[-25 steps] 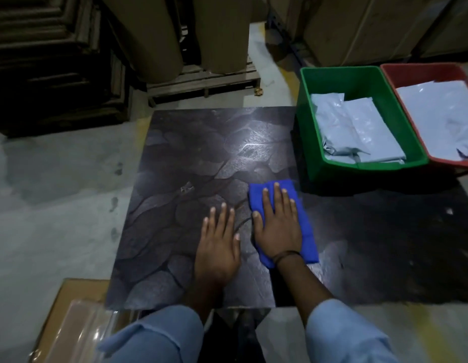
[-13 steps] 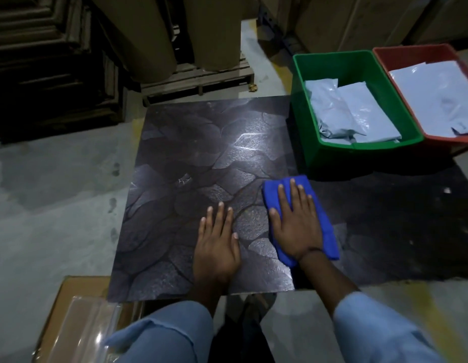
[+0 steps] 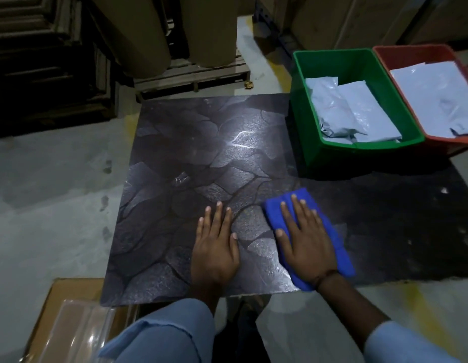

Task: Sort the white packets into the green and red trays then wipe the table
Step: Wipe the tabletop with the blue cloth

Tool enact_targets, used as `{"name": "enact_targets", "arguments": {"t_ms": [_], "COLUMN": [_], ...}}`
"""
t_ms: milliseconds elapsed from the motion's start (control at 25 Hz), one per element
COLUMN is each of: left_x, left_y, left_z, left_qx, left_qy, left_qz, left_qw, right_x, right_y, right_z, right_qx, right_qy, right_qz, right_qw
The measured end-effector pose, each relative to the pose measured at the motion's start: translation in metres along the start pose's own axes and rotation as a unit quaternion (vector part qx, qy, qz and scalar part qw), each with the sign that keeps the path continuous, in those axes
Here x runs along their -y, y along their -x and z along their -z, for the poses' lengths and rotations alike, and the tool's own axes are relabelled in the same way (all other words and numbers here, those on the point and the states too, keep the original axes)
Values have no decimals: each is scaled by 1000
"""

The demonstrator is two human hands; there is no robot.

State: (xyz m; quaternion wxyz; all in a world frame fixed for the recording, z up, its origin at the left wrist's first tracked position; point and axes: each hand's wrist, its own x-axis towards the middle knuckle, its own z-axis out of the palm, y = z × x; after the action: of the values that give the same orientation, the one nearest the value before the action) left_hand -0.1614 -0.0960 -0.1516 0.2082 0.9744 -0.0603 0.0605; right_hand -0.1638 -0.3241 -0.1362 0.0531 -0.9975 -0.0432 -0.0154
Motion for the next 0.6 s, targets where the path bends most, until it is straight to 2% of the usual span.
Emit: {"name": "enact_targets", "arguments": {"t_ms": [160, 240, 320, 440, 480, 600], "left_x": [-1, -1, 0, 1, 0, -1], "left_y": [0, 0, -1, 1, 1, 0], "left_z": [1, 0, -1, 1, 1, 3], "left_qx": [9, 12, 13, 11, 14, 21], "left_qy": [-1, -2, 1, 3, 3, -3], "left_qz": [4, 4, 3, 4, 5, 8], "left_qw": [1000, 1000, 1000, 1000, 1000, 1000], "right_x": [25, 54, 74, 56, 36, -11], "right_y": [-68, -73, -47, 1, 5, -15], "right_z": [-8, -10, -11, -6, -6, -7], "right_qx": [-19, -20, -12, 13, 1, -24], "right_qy": [-2, -15, -23, -24, -16, 8], "right_qz": [-99, -70, 3, 71, 53, -83], "right_qw": [995, 997, 1000, 997, 998, 996]}}
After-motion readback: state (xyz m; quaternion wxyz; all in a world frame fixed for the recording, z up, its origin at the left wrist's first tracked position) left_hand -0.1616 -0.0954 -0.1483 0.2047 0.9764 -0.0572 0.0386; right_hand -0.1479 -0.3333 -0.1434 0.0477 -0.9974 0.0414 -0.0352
